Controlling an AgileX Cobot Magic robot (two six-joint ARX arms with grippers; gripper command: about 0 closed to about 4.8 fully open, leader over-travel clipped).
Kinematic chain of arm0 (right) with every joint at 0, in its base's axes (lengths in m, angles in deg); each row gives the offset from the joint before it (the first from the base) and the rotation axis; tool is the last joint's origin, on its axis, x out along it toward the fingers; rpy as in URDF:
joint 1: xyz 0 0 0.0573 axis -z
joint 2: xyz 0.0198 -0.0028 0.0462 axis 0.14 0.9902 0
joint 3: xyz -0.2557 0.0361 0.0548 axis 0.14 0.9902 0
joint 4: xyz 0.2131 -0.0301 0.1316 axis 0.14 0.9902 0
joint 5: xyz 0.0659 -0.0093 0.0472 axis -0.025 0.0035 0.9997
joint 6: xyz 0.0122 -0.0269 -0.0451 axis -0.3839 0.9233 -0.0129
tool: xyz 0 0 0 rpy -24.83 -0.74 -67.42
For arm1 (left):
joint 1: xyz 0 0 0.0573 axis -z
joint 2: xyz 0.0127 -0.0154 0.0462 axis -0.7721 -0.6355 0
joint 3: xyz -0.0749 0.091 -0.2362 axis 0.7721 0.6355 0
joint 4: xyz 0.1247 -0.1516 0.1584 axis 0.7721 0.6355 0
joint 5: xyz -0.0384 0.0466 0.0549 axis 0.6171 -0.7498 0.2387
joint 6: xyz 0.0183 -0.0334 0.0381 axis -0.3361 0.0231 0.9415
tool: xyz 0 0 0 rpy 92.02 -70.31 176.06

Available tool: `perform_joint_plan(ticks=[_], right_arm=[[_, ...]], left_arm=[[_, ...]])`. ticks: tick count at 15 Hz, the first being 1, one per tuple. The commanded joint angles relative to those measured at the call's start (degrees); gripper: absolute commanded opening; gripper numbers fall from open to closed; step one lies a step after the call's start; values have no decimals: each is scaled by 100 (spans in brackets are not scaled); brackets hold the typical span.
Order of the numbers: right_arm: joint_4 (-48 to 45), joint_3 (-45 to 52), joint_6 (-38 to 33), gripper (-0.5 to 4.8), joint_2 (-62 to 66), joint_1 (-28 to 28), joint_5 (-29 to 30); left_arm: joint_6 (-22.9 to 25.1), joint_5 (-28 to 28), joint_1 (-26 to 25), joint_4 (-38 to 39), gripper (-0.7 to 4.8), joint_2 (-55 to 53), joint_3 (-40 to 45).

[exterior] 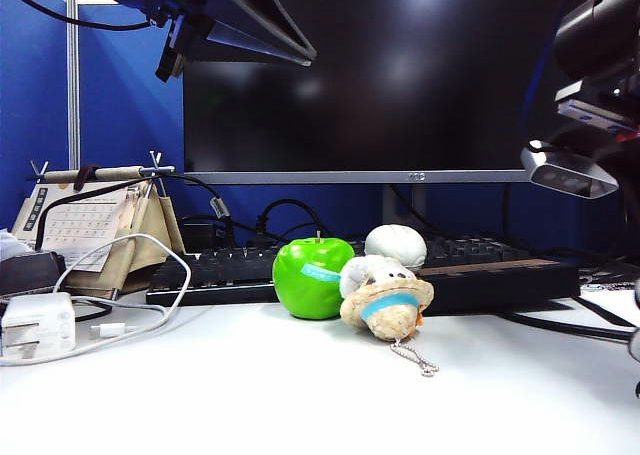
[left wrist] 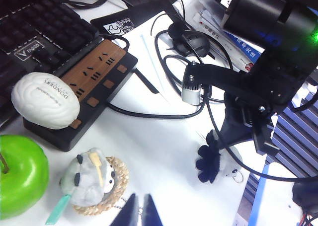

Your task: Place the tilting octopus upright.

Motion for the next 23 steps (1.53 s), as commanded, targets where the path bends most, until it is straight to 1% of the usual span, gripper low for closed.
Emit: perform_joint_plan(ticks=[1,2,3,4,6,9,12,13,15,19,20,21,22,23], right_arm=[[-251,0,28,-5,-13,-11,138],[-444,0,28,22,-13,-11,350],[-535,0,26,46,-13,-11,389],[-669,0,26,87,-13,-11,476],[-938,0,24,118,-13,-11,487],[-1569,0,22,118,-13,-11,505],[-2109,0,-66,118,-13,-11,1130],[-2286,-2,-131,118,-15,-20,1224],[-2127,-13,-131,118,-22,-22,1185],[-1475,-42,-127,118,-146,-20,597],[-1285,-52,-129,117,-374,-17,409],[-1075,-105,-129,117,-498,-17,396],[-817,-168,-131,117,-616,-17,396],[-144,-315,-136,117,-885,-17,393]], left_arm=[[20,13,-4,-70,26,17,-22],[17,15,-4,-70,26,17,-22],[17,15,-4,-68,26,17,-22],[17,15,-4,-68,26,17,-22],[20,15,-4,-68,26,17,-22],[20,13,-4,-68,26,17,-22],[20,13,-4,-68,26,17,-20],[20,13,-4,-61,26,17,-11],[20,15,-4,-17,26,17,-11],[20,13,-4,17,26,17,-11],[20,13,-4,17,26,17,-11],[20,13,-4,17,26,17,-11],[20,13,-4,17,26,17,-11],[20,15,-4,20,26,17,-11]])
